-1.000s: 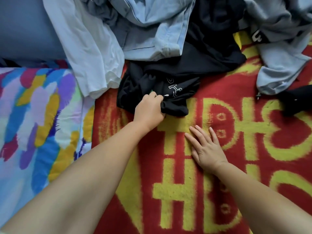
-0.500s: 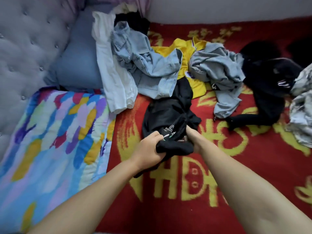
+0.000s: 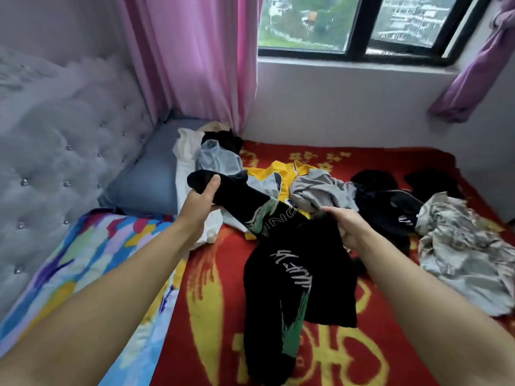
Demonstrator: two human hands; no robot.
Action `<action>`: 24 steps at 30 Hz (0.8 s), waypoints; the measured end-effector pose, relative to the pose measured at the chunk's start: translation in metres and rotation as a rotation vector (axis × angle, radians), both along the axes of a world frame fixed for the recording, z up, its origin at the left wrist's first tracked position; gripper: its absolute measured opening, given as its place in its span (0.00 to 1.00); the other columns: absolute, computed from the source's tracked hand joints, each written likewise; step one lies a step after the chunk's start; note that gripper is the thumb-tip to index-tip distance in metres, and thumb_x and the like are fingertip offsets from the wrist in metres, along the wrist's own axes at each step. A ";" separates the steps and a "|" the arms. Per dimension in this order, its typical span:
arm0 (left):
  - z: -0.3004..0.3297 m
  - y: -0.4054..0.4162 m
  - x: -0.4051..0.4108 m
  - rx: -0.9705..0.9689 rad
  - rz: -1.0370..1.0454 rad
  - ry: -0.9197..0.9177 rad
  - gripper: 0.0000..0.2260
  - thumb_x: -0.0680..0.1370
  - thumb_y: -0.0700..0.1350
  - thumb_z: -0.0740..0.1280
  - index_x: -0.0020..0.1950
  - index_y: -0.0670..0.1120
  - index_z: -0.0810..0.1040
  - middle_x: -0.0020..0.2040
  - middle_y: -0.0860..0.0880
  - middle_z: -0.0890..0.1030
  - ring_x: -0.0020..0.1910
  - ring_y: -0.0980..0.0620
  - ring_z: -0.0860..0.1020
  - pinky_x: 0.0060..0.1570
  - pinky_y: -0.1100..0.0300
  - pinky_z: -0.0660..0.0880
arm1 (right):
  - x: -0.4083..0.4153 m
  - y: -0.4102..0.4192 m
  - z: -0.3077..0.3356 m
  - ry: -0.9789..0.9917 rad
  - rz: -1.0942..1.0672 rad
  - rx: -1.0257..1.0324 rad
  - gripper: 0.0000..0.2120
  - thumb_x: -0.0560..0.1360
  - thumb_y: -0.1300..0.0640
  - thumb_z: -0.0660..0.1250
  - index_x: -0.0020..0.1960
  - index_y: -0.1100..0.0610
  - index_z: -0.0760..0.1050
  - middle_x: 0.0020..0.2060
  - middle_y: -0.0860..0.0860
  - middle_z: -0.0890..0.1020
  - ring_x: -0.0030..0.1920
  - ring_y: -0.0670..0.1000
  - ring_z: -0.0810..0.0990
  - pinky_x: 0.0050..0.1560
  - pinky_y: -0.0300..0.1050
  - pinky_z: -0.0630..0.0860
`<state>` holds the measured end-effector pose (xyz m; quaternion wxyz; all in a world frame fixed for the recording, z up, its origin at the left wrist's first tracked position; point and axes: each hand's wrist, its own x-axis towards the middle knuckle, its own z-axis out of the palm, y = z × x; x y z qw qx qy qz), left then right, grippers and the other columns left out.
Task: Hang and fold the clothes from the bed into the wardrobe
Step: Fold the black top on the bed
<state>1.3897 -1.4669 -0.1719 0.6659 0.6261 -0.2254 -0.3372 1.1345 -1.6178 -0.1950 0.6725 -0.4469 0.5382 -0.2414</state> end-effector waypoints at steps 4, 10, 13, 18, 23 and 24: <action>0.021 -0.007 0.008 -0.023 0.091 0.032 0.14 0.79 0.51 0.65 0.53 0.40 0.77 0.50 0.46 0.82 0.48 0.52 0.81 0.52 0.57 0.77 | -0.019 -0.004 0.018 -0.057 -0.076 -0.074 0.10 0.76 0.60 0.67 0.36 0.56 0.76 0.21 0.50 0.78 0.19 0.47 0.76 0.20 0.35 0.71; 0.054 -0.016 0.015 -0.162 0.230 0.308 0.11 0.82 0.47 0.61 0.59 0.41 0.72 0.46 0.46 0.79 0.41 0.51 0.79 0.38 0.55 0.77 | -0.045 -0.018 0.069 -0.201 -0.099 -0.207 0.09 0.77 0.62 0.63 0.38 0.57 0.74 0.28 0.52 0.77 0.25 0.48 0.77 0.29 0.38 0.75; 0.061 -0.017 0.027 0.068 0.116 0.354 0.07 0.83 0.46 0.56 0.57 0.45 0.70 0.47 0.45 0.76 0.43 0.48 0.78 0.39 0.53 0.75 | -0.044 -0.018 0.115 -0.234 -0.049 -0.357 0.09 0.77 0.64 0.63 0.38 0.56 0.74 0.24 0.48 0.76 0.23 0.45 0.75 0.26 0.34 0.73; 0.063 -0.019 -0.002 0.472 -0.216 -0.170 0.10 0.78 0.38 0.59 0.49 0.45 0.80 0.45 0.45 0.76 0.45 0.47 0.73 0.43 0.56 0.69 | -0.032 -0.007 0.201 -0.174 0.265 -0.603 0.16 0.71 0.65 0.58 0.28 0.53 0.72 0.24 0.48 0.69 0.21 0.45 0.66 0.22 0.35 0.63; 0.092 -0.040 -0.083 0.108 -0.847 -0.518 0.23 0.79 0.33 0.61 0.73 0.44 0.64 0.67 0.42 0.72 0.60 0.53 0.72 0.51 0.69 0.72 | -0.010 0.011 0.246 -0.317 0.466 -0.508 0.26 0.72 0.69 0.45 0.22 0.52 0.68 0.19 0.45 0.61 0.17 0.43 0.57 0.25 0.33 0.53; 0.096 -0.044 -0.102 0.078 -0.962 -0.545 0.24 0.80 0.33 0.61 0.74 0.46 0.62 0.68 0.44 0.71 0.61 0.53 0.71 0.55 0.64 0.71 | -0.007 0.017 0.248 -0.308 0.512 -0.505 0.26 0.72 0.70 0.45 0.22 0.52 0.68 0.19 0.45 0.61 0.17 0.43 0.56 0.24 0.32 0.53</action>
